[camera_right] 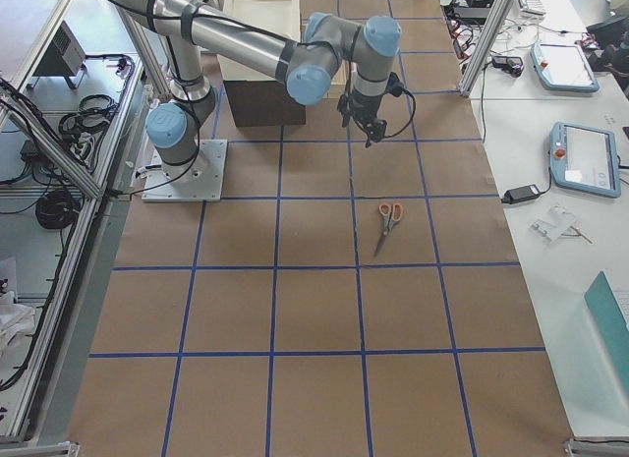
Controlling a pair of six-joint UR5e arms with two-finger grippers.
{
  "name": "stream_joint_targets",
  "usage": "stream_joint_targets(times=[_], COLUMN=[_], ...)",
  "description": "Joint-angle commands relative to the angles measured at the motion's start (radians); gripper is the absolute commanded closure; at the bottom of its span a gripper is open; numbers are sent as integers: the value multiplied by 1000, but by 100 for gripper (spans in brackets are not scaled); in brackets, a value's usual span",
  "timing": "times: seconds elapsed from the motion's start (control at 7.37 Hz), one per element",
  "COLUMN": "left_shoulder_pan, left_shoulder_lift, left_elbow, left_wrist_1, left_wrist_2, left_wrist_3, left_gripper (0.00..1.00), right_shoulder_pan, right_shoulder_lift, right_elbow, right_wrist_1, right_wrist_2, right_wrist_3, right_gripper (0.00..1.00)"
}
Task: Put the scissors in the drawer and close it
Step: 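Move the right gripper outward over the grey-and-orange scissors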
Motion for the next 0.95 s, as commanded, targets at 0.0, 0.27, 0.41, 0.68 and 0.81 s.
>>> stream_joint_targets(times=[0.0,0.27,0.41,0.68,0.81], left_shoulder_pan=[0,0,0,0,0], left_shoulder_lift=[0,0,0,-1,0], left_elbow=[0,0,0,0,0], left_wrist_1=[0,0,0,0,0], left_wrist_2=[0,25,25,23,23], left_wrist_3=[0,-6,-6,-6,-6], left_gripper=[0,0,0,0,0], right_shoulder_pan=[-43,-83,-94,-98,-98], right_shoulder_lift=[144,219,251,313,316], right_elbow=[0,0,0,2,5], right_wrist_1=[-188,-290,-358,-445,-442], right_wrist_2=[-1,9,14,17,17], right_wrist_3=[-226,-396,-409,-473,-470], right_gripper=[0,0,1,4,5])
